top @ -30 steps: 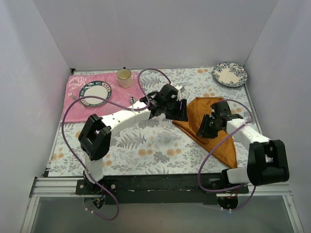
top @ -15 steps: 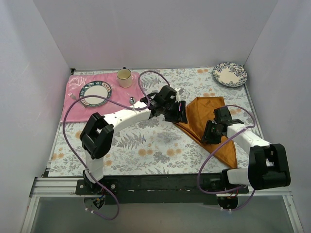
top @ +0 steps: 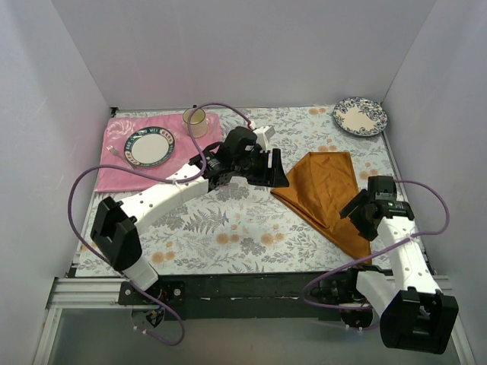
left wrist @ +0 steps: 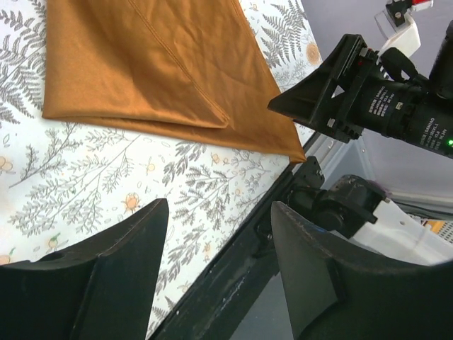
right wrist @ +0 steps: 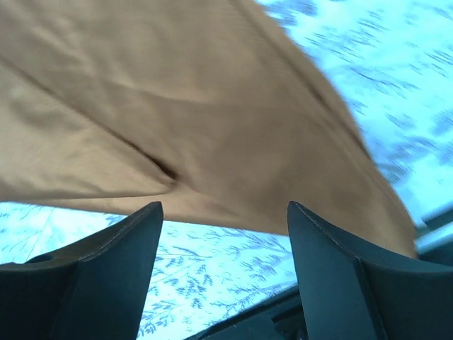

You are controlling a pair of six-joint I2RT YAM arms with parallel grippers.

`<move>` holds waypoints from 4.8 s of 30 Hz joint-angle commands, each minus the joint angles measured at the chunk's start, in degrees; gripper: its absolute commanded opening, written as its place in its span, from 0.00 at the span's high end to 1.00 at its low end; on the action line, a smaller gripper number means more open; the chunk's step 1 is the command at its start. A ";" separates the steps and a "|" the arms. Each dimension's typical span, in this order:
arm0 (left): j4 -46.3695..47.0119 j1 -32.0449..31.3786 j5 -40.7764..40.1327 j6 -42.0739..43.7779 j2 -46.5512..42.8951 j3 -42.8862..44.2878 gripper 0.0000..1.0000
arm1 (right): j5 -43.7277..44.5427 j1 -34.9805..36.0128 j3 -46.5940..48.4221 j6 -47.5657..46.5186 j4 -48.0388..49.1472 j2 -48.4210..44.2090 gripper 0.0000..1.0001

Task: Fold the napkin, place the utensils inside, and roll it up
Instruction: Fold the napkin

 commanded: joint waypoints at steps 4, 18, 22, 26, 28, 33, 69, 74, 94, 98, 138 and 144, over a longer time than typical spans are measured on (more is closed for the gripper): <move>-0.34 0.40 -0.27 0.47 -9.88 -4.80 0.39 | 14.94 -7.92 -0.60 13.14 -15.03 -3.55 0.23; 3.08 0.40 2.64 -0.85 -9.19 -10.34 0.37 | 12.23 -20.33 -3.33 1.64 -4.23 8.47 0.32; 5.45 0.40 6.57 -3.13 -3.57 -7.98 0.38 | 12.22 -20.42 0.71 -5.22 -0.82 11.40 0.35; 6.78 0.40 8.69 -5.24 2.67 -5.78 0.41 | 4.17 -19.55 -0.25 -9.45 3.41 8.60 0.44; 6.69 0.40 8.52 -5.95 4.78 -5.07 0.43 | 3.96 -18.40 -0.60 -9.98 4.91 7.01 0.44; 6.34 0.40 3.97 -5.86 4.18 -4.90 0.43 | 0.45 -10.51 1.76 -13.58 13.15 7.61 0.44; 1.77 5.23 -0.97 -1.99 -0.13 -8.41 0.42 | 6.16 18.25 28.83 -18.15 26.54 54.54 0.78; 1.24 5.50 -1.23 -1.99 -0.22 -8.24 0.42 | 4.66 19.13 33.14 -20.17 27.25 58.85 0.78; 5.20 5.85 5.26 -0.24 -3.82 -10.87 0.38 | 3.90 -0.76 24.83 -7.61 2.02 26.57 0.35; 4.93 5.85 7.82 0.20 -3.21 -11.13 0.36 | -0.96 -12.66 8.40 -9.97 4.03 12.65 0.28; 6.34 6.29 12.83 0.12 -0.40 -12.89 0.38 | -5.03 -28.68 -6.75 -6.91 15.73 12.27 0.50; 6.69 6.64 13.53 -0.15 -0.13 -13.07 0.38 | -5.09 -28.68 -8.25 -6.20 17.66 11.75 0.64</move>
